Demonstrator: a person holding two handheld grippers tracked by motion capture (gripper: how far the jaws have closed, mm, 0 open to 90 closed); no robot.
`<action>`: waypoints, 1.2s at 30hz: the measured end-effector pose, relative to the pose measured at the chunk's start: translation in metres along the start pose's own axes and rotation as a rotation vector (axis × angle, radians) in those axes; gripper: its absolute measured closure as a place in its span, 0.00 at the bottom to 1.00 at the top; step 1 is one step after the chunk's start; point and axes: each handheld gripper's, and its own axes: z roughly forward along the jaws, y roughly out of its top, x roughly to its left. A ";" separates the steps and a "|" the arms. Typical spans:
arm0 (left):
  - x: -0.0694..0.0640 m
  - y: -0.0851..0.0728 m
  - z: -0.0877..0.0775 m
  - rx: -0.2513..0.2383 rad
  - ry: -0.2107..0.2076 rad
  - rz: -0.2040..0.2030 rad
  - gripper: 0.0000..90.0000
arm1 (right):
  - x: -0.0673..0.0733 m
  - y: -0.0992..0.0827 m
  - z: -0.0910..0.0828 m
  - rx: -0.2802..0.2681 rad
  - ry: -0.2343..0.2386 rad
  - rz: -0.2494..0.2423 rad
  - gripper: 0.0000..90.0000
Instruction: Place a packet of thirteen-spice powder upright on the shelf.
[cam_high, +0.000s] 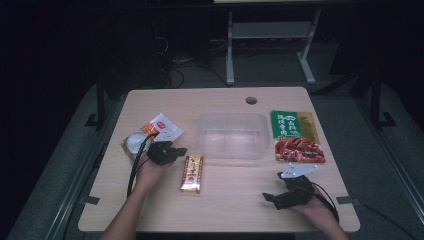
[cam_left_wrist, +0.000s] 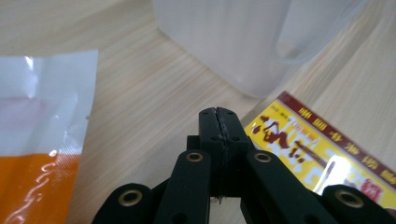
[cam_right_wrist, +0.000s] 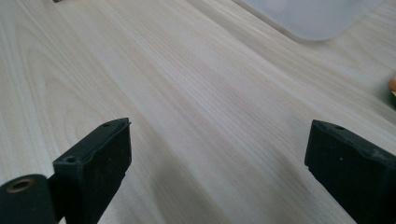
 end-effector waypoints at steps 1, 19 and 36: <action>0.001 -0.001 0.001 0.009 -0.007 0.008 1.00 | 0.000 0.000 0.000 0.002 -0.001 -0.001 0.08; -0.024 -0.001 0.014 0.039 -0.114 0.050 1.00 | 0.000 0.000 0.000 0.005 -0.001 -0.002 0.08; -0.051 0.007 0.022 0.033 -0.231 0.085 1.00 | 0.000 0.000 0.000 0.006 -0.003 -0.004 0.08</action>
